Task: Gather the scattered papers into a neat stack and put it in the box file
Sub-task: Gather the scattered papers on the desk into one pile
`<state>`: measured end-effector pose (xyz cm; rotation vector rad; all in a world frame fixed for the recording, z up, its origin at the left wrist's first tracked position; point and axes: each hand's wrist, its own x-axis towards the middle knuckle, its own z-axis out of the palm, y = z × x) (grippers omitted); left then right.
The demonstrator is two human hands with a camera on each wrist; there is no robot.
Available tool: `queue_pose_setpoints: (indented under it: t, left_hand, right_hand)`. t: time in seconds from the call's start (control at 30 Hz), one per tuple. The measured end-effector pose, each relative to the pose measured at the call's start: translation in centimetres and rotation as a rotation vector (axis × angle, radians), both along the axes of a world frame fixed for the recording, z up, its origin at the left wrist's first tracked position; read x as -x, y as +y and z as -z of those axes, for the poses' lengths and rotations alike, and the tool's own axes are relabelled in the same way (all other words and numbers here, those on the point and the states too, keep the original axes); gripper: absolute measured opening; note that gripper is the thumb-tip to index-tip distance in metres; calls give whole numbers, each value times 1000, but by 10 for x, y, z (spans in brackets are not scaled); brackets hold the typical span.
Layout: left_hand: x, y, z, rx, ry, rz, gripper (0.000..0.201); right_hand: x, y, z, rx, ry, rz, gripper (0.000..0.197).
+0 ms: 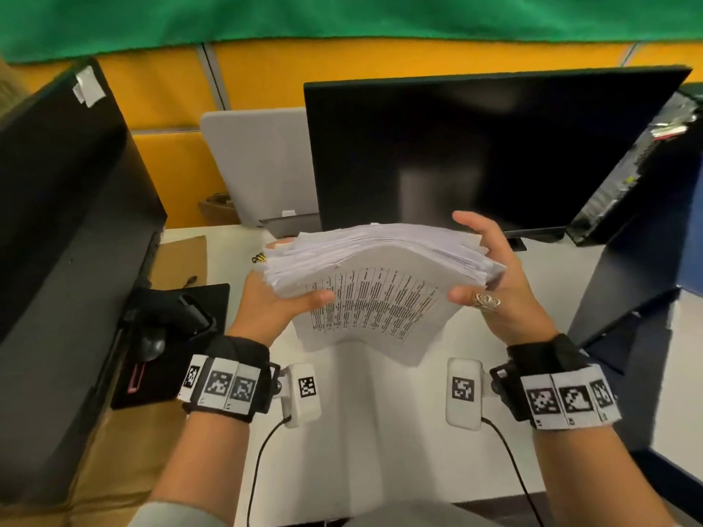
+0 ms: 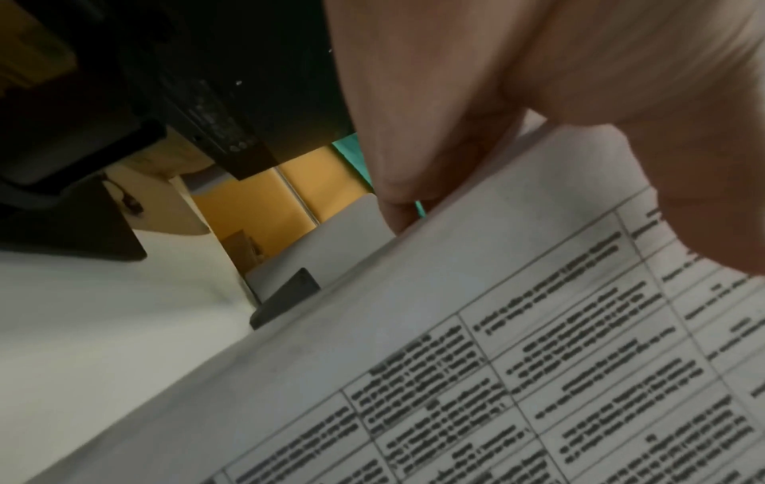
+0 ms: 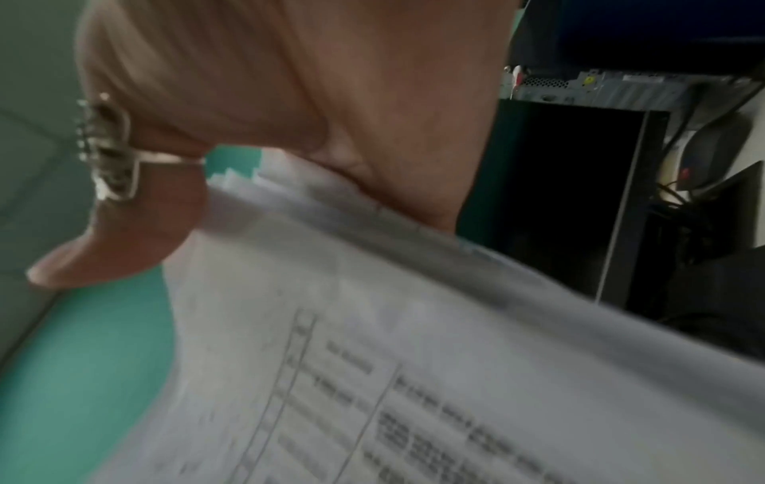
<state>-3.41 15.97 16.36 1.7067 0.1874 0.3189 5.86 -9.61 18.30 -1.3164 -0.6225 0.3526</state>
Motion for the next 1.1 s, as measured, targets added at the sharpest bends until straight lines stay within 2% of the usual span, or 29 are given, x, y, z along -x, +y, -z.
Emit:
queue_pose_setpoints:
  t: [0.07,0.13,0.23,0.3,0.4,0.5,0.6,0.73,0.83,0.9,0.93,1.0,1.07,1.1]
  left_hand:
    - [-2,-1,-2,-6,15,44,69]
    - [-5,0,-3,-31,24,83,62]
    - [-7,11,-7,-10,15,93,52]
    - [-8,14,-5,-2,30,102,50]
    - [-11,12,-4,22,43,54,50]
    - [-10,14,-1,-14,50,36,41]
    - [-6,9,0,12,65,49,45]
    - [-8,9,-7,-5,29,4,44]
    - [-11,-1,-12,8,-18,-13,45]
    - [-15,-13,-14,-4,-48,-107,45]
    - [-16,-16,-16,-7,-62,-179,52]
    - [-18,-14,-18,-93,-142,-342,87]
    - [-15,-9,-20,-335,-298,-468,116]
    - [-14,-11,-25,-482,-364,-479,119]
  right_hand:
    - [3,10,-2,60,-64,-11,81]
    - [3,13,-4,82,-106,18,74]
    - [0,5,-4,56,-61,63,76]
    - [0,11,2,125,-39,53,78]
    - [0,20,10,177,-26,48,75]
    - [-5,10,15,164,-14,65,64]
    - [-5,12,25,181,51,36,63]
    - [-6,20,19,134,-4,112,43]
    - [-2,23,14,66,-7,136,43]
    - [3,25,12,46,14,233,46]
    - [5,24,10,42,26,293,50]
    - [8,18,5,42,14,382,45]
    - [12,14,-3,64,-51,442,35]
    - [15,14,-7,91,-120,465,35]
